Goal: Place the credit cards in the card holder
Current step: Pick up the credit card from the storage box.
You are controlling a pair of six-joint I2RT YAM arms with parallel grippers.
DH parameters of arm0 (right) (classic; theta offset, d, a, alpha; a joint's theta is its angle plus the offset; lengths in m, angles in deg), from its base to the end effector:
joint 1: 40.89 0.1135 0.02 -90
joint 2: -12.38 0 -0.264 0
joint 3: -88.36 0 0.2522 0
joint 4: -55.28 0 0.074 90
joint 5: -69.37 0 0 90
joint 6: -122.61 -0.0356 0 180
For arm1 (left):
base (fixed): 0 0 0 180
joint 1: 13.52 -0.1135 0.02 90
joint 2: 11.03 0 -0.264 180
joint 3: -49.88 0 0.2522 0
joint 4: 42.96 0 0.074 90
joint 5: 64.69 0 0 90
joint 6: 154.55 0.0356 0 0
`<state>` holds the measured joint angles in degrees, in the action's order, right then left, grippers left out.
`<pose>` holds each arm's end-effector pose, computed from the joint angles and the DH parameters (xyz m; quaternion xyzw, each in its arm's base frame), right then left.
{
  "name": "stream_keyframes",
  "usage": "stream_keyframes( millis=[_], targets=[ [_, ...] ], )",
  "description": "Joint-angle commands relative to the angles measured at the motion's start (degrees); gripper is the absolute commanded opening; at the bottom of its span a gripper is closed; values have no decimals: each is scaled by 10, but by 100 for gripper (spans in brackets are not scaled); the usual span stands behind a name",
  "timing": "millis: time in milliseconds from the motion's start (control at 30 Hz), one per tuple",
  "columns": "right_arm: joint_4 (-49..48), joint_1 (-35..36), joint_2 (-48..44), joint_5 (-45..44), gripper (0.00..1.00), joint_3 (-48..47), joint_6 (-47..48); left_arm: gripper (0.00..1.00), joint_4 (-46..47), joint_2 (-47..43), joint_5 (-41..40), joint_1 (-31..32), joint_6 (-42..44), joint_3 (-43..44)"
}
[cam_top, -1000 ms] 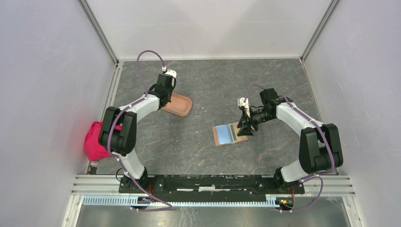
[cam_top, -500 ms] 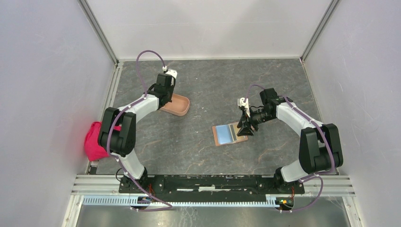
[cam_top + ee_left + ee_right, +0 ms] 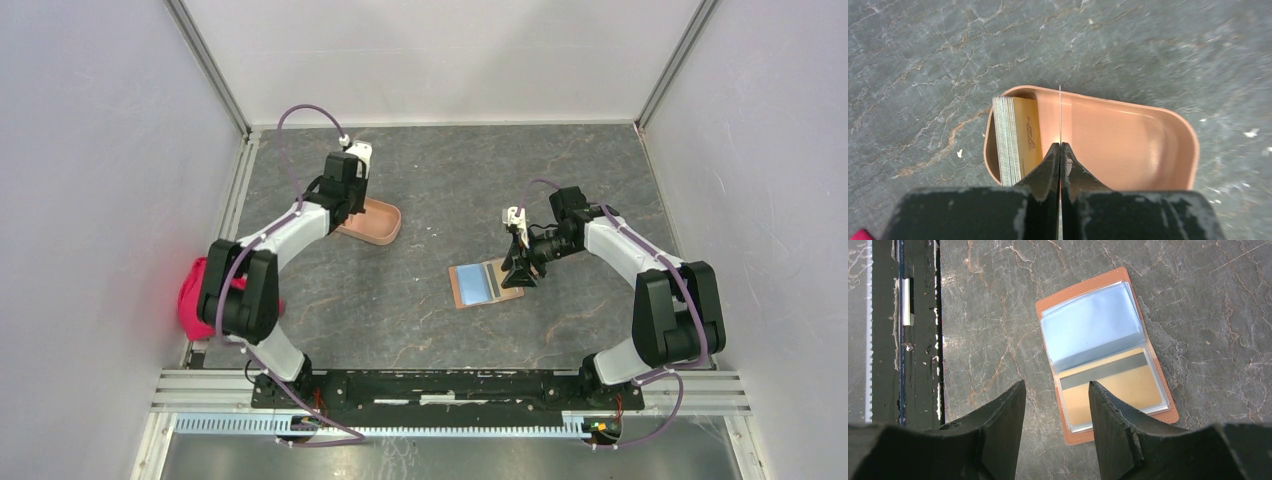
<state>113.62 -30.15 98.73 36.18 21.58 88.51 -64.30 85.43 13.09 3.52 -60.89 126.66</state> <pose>0.2503 0.0778 0.2011 -0.5224 0.7034 0.4012 0.2672 0.3553 -0.1010 0.2195 0.1192 0.8981 0.0482 0.4207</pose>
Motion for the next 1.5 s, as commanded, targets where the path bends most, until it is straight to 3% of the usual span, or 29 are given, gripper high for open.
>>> stream_keyframes(
  millis=[0, 167, 300, 400, 467, 567, 633, 800, 967, 1133, 1267, 1400, 1467],
  targets=[
    [8, -2, -2, 15, 56, -13, 21, 2, 34, -86, 57, -3, -59, -22],
    [17, -3, -10, 17, 56, -16, 32, 2, 122, -178, 176, -3, -134, -95],
    [21, -8, -36, 30, 56, -13, 43, 2, 245, -238, 348, -3, -247, -171],
    [20, -27, -62, 63, 56, -9, 42, 2, 426, -264, 439, 0, -398, -260],
    [19, -43, -77, 100, 57, -6, 34, 2, 578, -264, 457, 14, -503, -322],
    [-9, -66, -105, 165, 63, 13, -12, 2, 726, -249, 420, 63, -582, -387],
    [-81, -76, -126, 198, 67, 41, -101, 2, 790, -229, 382, 110, -596, -408],
    [-409, -92, -160, 269, 73, 135, -451, 2, 905, -161, 303, 203, -620, -428],
    [-301, -92, -122, 290, 73, 94, -396, 2, 988, -93, 272, 244, -639, -422],
    [-237, -92, -107, 297, 73, 72, -356, 2, 1001, -54, 246, 276, -632, -399],
    [-278, -91, -106, 267, 72, 83, -404, 2, 1003, -27, 238, 299, -627, -374],
    [-472, -87, -128, 239, 72, 143, -590, 2, 1014, 4, 233, 320, -629, -354],
    [-497, -83, -140, 237, 72, 148, -610, 2, 1019, 18, 231, 325, -631, -348]
  ],
)
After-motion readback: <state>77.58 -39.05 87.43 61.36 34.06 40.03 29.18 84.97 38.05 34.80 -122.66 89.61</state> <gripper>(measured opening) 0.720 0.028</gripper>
